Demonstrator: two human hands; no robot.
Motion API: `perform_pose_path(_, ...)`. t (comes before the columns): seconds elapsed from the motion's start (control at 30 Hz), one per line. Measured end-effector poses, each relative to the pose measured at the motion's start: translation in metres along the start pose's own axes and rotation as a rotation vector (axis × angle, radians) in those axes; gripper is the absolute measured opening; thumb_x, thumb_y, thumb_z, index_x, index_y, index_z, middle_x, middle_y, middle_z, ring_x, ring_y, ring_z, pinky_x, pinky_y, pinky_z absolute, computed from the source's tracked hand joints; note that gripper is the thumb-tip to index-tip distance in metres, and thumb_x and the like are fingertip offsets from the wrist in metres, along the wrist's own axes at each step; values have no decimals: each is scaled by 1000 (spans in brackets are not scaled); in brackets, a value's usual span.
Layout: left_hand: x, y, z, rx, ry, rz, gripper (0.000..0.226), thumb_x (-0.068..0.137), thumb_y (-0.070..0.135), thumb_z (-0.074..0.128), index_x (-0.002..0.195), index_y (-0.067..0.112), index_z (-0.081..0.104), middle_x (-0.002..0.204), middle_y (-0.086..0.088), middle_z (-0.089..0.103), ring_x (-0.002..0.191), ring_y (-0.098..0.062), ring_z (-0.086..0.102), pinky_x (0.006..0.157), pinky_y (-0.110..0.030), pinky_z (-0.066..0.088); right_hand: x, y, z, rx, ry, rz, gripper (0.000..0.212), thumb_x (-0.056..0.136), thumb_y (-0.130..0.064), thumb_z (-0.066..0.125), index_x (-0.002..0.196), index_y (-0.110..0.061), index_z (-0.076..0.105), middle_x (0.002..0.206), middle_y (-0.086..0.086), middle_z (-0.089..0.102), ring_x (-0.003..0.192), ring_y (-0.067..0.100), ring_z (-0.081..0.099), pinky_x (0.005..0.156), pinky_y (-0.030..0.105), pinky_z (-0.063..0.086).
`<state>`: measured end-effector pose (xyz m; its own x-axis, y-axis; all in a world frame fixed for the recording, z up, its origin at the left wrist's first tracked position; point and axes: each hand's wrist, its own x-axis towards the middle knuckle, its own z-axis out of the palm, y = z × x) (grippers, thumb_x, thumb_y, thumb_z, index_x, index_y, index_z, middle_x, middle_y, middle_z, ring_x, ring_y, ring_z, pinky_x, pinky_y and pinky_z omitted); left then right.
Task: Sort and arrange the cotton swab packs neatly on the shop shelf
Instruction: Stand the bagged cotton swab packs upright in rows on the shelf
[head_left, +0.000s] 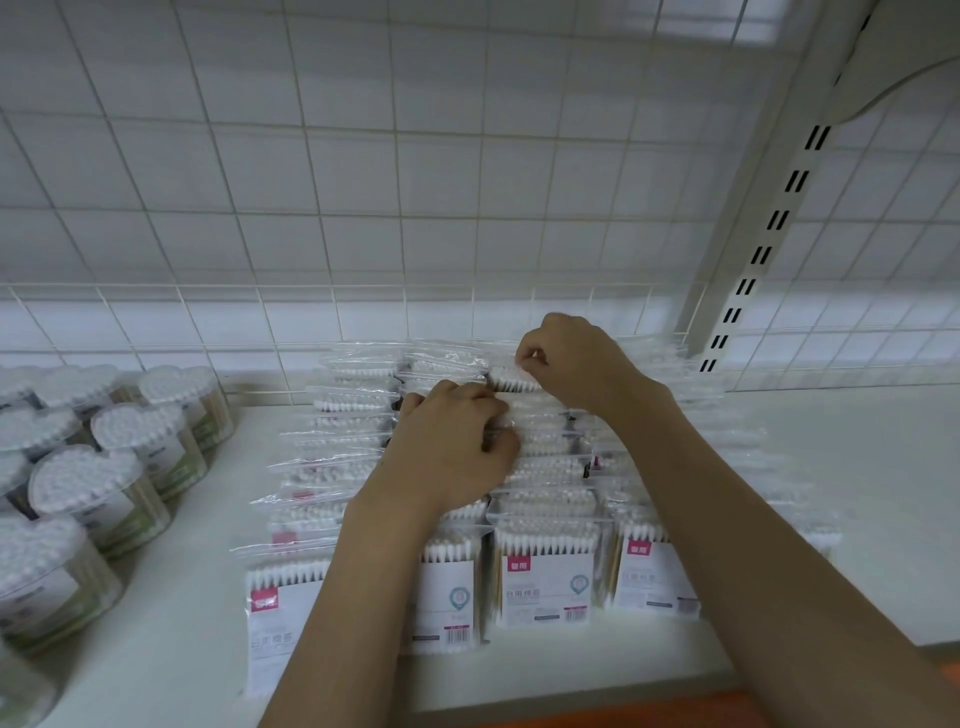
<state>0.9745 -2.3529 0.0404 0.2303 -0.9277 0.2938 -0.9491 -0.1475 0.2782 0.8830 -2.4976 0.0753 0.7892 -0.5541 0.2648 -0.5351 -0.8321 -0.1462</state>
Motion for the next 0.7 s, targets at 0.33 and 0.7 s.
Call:
perform_pose_path(0.33,-2,0,2,-32,17,0,42,84,40,37,109,18,62,114,11,57,108,-17,44,84,-31,24,-13,4,-30,335,367,95,14,86,-9,53,80,-14,64,52,-5,54,43,14,46,51,22,42)
perform_pose_path(0.7,-2,0,4,-18,34,7,53,75,44,28,106,16,62,113,11,57,108,-15,43,79,-27,18,-21,4,-47,374,441,69,11,82,-15,65,73,-9,67,62,-5,60,54,-3,51,59,4,41)
